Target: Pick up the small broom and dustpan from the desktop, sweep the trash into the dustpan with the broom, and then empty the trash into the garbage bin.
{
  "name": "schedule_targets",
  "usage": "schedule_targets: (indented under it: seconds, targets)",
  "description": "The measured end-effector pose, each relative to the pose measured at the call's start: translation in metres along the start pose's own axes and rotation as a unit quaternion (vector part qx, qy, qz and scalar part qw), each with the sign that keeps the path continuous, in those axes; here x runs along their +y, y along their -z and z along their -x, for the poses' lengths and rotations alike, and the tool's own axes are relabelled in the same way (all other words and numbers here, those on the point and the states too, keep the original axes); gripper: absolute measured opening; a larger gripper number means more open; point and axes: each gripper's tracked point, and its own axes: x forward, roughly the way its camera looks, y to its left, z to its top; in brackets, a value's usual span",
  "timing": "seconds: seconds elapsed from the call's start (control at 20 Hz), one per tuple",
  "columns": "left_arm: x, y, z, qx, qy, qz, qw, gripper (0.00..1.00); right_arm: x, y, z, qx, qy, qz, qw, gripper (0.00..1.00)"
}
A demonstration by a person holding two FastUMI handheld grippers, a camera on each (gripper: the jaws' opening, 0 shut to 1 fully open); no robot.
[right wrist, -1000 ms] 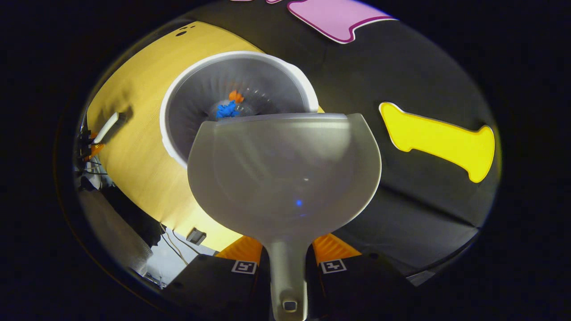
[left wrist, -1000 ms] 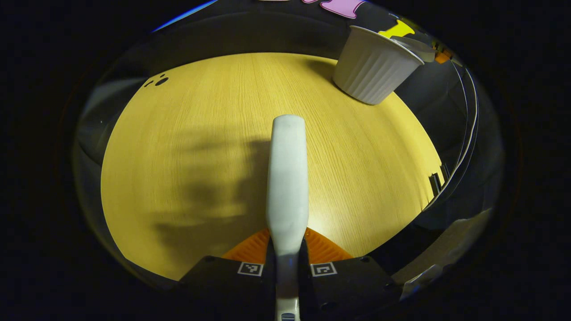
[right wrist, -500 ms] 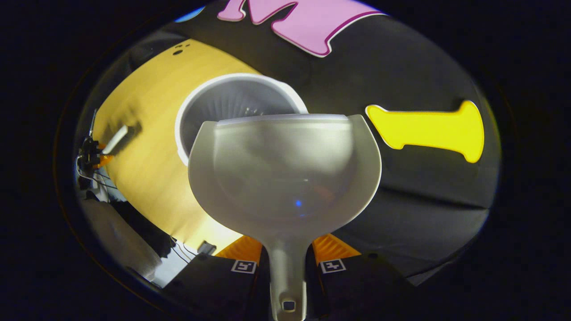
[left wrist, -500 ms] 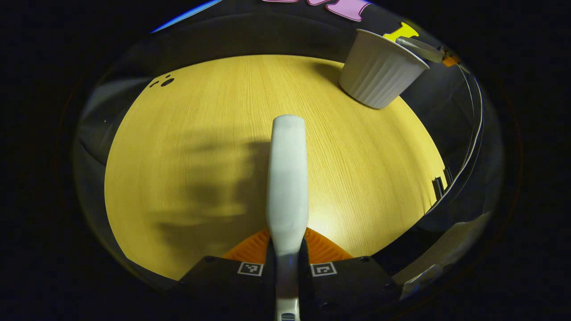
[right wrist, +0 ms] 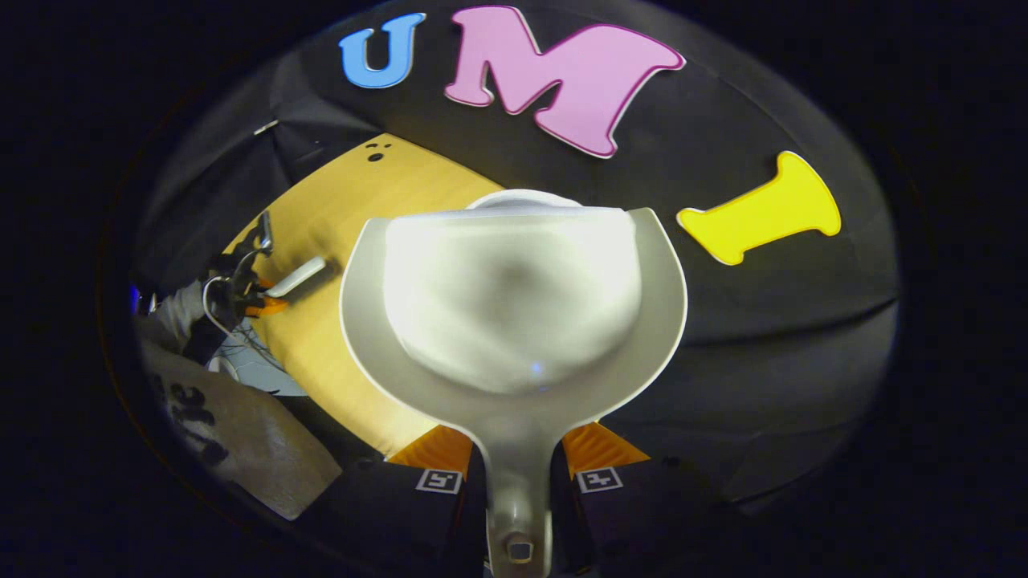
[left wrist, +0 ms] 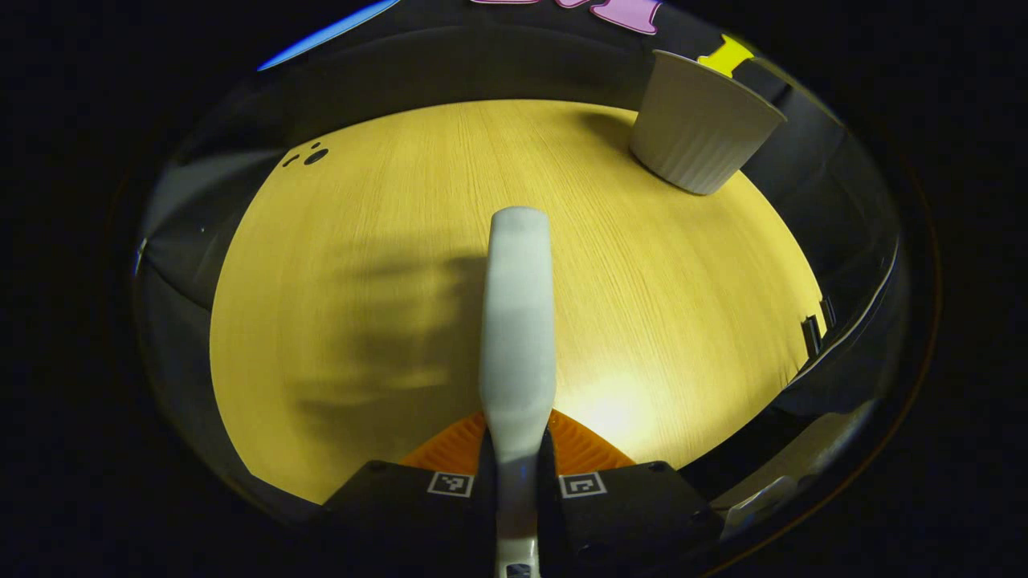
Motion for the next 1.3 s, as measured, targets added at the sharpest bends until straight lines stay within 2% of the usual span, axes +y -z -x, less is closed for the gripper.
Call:
schedule_targets:
  seconds: [0.2,0.25,0.3,0.35,0.45,0.5,0.55,0.8,0.85,0.95,1.0,1.1,1.15,1.2,1.3]
  targets:
    - [0.013,-0.004,-0.002,0.0,-0.019,-0.012,1.0,0.24,0.061,0.036,-0.011,0.006,-0.042,-0.006,0.999,0.37]
    - [0.015,-0.005,-0.003,0.0,-0.023,-0.013,1.0,0.24,0.08,0.046,-0.018,0.011,-0.052,-0.01,0.999,0.41]
    - [0.017,-0.004,-0.003,0.001,-0.027,-0.013,1.0,0.24,0.098,0.058,-0.024,0.018,-0.064,-0.009,0.998,0.37]
    - [0.019,-0.005,-0.004,0.002,-0.03,-0.014,0.999,0.24,0.117,0.071,-0.031,0.023,-0.073,-0.011,0.997,0.37]
    - [0.023,-0.003,-0.007,0.005,-0.037,-0.018,0.999,0.24,0.149,0.089,-0.052,0.033,-0.091,-0.028,0.995,0.32]
    - [0.026,-0.002,-0.008,0.007,-0.04,-0.02,0.999,0.24,0.165,0.099,-0.066,0.039,-0.1,-0.038,0.993,0.37]
    - [0.028,-0.002,-0.01,0.009,-0.043,-0.022,0.999,0.24,0.177,0.106,-0.083,0.047,-0.104,-0.045,0.992,0.37]
    - [0.03,0.002,-0.015,0.012,-0.05,-0.028,0.998,0.24,0.205,0.144,-0.167,0.082,-0.091,-0.069,0.99,0.37]
    - [0.029,0.002,-0.015,0.013,-0.052,-0.03,0.998,0.24,0.209,0.147,-0.179,0.085,-0.091,-0.079,0.989,0.41]
    - [0.03,0.001,-0.016,0.013,-0.055,-0.033,0.998,0.26,0.216,0.147,-0.198,0.082,-0.085,-0.098,0.988,0.32]
    - [0.029,0.001,-0.016,0.013,-0.056,-0.033,0.998,0.26,0.218,0.146,-0.206,0.08,-0.081,-0.103,0.988,0.37]
    - [0.028,0.001,-0.017,0.013,-0.059,-0.033,0.998,0.22,0.218,0.145,-0.22,0.077,-0.076,-0.107,0.988,0.37]
    - [0.028,0.001,-0.017,0.012,-0.06,-0.033,0.998,0.24,0.219,0.146,-0.226,0.078,-0.074,-0.109,0.988,0.37]
    - [0.027,0.001,-0.018,0.013,-0.062,-0.033,0.997,0.25,0.22,0.146,-0.231,0.076,-0.072,-0.113,0.988,0.41]
    - [0.024,0.002,-0.018,0.013,-0.065,-0.037,0.997,0.25,0.222,0.146,-0.235,0.074,-0.075,-0.118,0.987,0.32]
